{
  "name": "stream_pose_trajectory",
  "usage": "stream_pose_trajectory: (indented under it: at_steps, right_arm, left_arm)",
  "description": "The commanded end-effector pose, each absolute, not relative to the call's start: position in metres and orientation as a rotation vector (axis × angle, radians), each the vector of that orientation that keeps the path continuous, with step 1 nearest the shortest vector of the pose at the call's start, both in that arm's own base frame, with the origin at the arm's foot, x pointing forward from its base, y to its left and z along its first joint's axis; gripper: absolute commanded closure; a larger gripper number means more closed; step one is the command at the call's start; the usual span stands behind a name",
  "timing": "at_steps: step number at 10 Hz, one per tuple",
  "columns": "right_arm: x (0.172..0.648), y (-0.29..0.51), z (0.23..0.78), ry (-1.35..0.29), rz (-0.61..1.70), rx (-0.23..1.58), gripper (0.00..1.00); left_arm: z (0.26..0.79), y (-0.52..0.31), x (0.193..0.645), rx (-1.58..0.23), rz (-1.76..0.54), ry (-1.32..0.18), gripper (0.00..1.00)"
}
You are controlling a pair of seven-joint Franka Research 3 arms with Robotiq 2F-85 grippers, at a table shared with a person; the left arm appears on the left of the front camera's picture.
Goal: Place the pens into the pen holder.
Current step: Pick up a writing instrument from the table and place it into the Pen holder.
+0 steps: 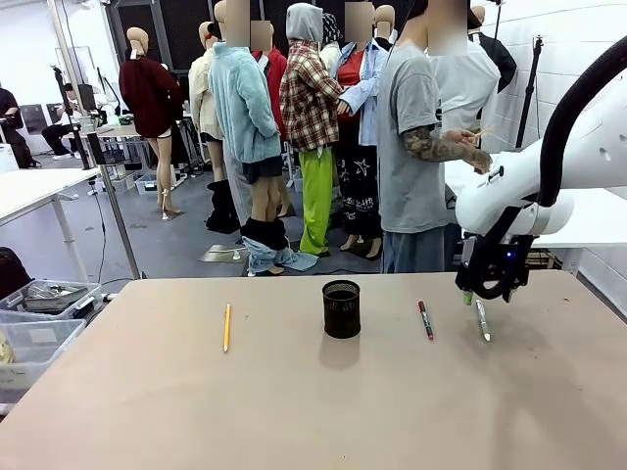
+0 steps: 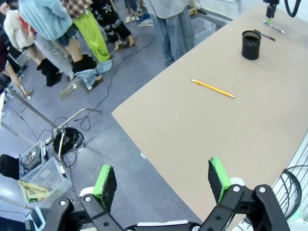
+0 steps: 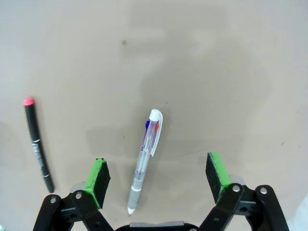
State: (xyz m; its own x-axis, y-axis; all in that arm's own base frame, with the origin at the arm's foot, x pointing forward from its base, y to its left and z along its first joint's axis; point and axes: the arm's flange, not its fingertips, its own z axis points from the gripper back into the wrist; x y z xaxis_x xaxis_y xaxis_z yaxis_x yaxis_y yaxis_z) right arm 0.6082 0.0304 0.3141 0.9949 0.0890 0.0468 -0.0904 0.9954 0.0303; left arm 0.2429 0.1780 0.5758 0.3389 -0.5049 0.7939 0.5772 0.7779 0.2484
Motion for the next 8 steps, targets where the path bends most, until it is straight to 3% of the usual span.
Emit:
stream_pose_trajectory:
  at_steps: [1,3,4,8]
  right_arm:
    - [0.5966,0.0381,0.3034,-0.059,0.036,-0.020,0.00]
    - [0.5951,0.0442,0.2957,-0.061,0.053,-0.021,0.00]
    - [0.5943,0.0461,0.2958,-0.061,0.065,-0.014,0.15]
    - [0.5940,0.0470,0.2991,-0.057,0.066,-0.020,0.94]
  left_arm:
    - [0.5756,0.1781,0.2441,-0.079,-0.701,-1.008,0.00]
    - [0.5756,0.1781,0.2441,-0.079,-0.701,-1.008,0.00]
    - [0.5756,0.1781,0.2441,-0.079,-0.701,-1.008,0.00]
    - [0.5756,0.1781,0.2441,-0.079,-0.701,-1.008,0.00]
